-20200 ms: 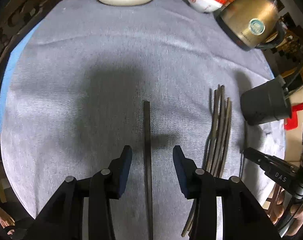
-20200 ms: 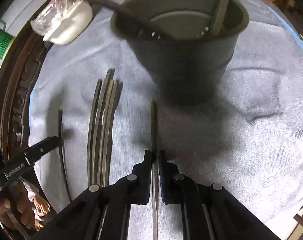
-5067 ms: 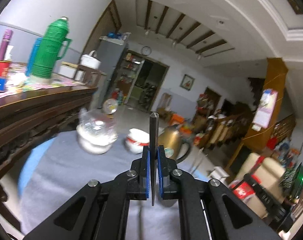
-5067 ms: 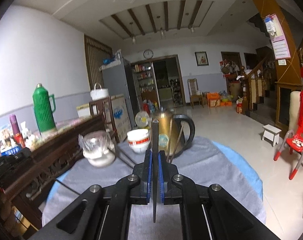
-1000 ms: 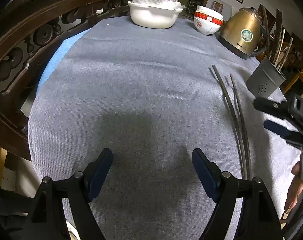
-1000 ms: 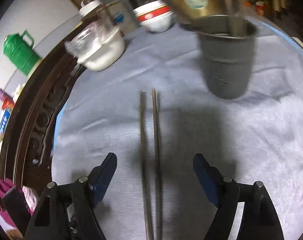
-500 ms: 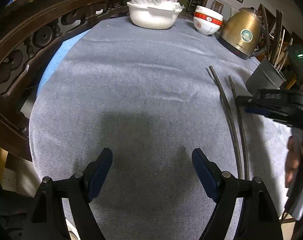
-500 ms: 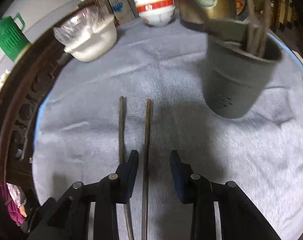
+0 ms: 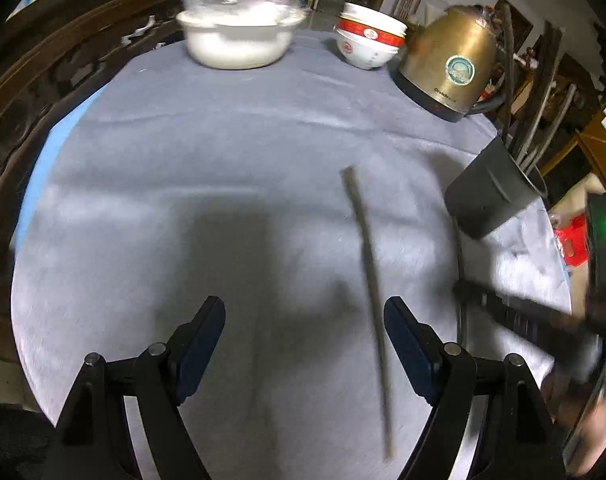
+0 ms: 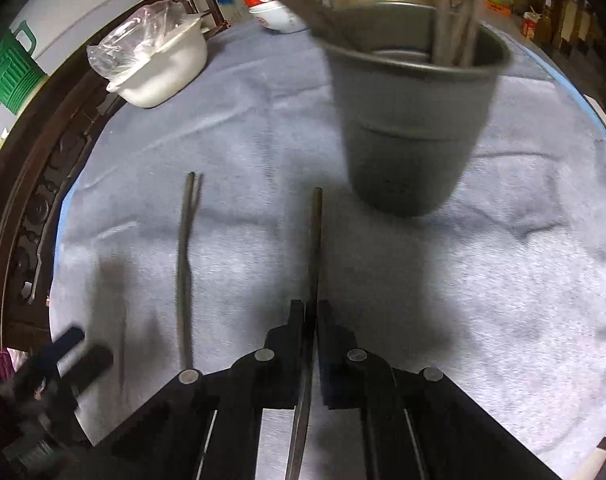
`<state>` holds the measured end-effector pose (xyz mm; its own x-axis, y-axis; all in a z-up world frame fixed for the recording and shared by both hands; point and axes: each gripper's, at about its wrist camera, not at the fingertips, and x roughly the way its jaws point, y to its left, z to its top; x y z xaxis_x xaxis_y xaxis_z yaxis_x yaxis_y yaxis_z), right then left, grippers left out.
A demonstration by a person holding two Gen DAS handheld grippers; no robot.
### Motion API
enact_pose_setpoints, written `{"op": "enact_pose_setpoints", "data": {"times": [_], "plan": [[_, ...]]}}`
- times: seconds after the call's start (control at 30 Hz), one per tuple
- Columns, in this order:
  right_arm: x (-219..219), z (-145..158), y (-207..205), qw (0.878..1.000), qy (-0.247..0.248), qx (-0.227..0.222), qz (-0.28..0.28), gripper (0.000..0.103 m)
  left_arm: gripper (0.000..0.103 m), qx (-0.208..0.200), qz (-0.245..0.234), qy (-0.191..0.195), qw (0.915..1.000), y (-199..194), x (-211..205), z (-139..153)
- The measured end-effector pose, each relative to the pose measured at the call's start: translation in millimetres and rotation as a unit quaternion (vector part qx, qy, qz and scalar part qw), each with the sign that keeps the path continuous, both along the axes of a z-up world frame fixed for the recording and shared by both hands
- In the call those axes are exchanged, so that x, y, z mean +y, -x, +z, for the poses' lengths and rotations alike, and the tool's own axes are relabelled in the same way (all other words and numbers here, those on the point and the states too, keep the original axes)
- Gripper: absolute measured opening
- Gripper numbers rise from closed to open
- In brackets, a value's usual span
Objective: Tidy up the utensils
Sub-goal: 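Close the left gripper on its chopstick while the right gripper closes on its own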
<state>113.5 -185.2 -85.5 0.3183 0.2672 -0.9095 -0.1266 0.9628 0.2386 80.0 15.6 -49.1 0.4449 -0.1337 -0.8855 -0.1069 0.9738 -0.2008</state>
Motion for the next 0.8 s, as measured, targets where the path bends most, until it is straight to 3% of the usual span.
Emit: {"op": "enact_pose_setpoints", "data": {"times": [0.13,0.2,0.23,0.27,0.4,0.57,0.7,0.73,0.8], "plan": [[-16,-3,1,1.000,-0.014,0.003,-0.008,0.007,0.079,0.031,-0.012,-0.015,0.9993,-30,-25,-9],[-19,-2,3,1.000,-0.020,0.003,-0.010,0.007,0.057,0.045,-0.020,-0.016,0.9987,-38,-32,-16],[-21,-3,4,1.000,-0.023,0.003,-0.009,0.007,0.021,0.056,-0.027,-0.016,0.9979,-41,-34,-21],[-21,-3,4,1.000,-0.024,0.003,-0.008,0.007,0.007,0.067,-0.039,-0.007,0.9969,-43,-35,-25],[-22,-3,6,0.999,-0.034,0.008,0.004,0.007,0.006,0.079,-0.052,0.003,0.9955,-31,-22,-25],[-14,-4,9,0.998,-0.053,0.015,0.015,0.006,0.006,0.077,-0.029,0.031,0.9962,-2,15,-24],[-8,-7,5,0.998,-0.062,0.017,0.013,0.009,0.008,0.070,-0.021,0.029,0.9969,1,30,-21],[-8,-8,5,0.998,-0.063,0.019,0.012,0.009,0.013,0.074,-0.019,0.042,0.9962,0,34,-20],[-8,-7,3,0.998,-0.059,0.024,0.013,0.010,0.038,0.079,-0.021,0.058,0.9949,-2,37,-17]]}}
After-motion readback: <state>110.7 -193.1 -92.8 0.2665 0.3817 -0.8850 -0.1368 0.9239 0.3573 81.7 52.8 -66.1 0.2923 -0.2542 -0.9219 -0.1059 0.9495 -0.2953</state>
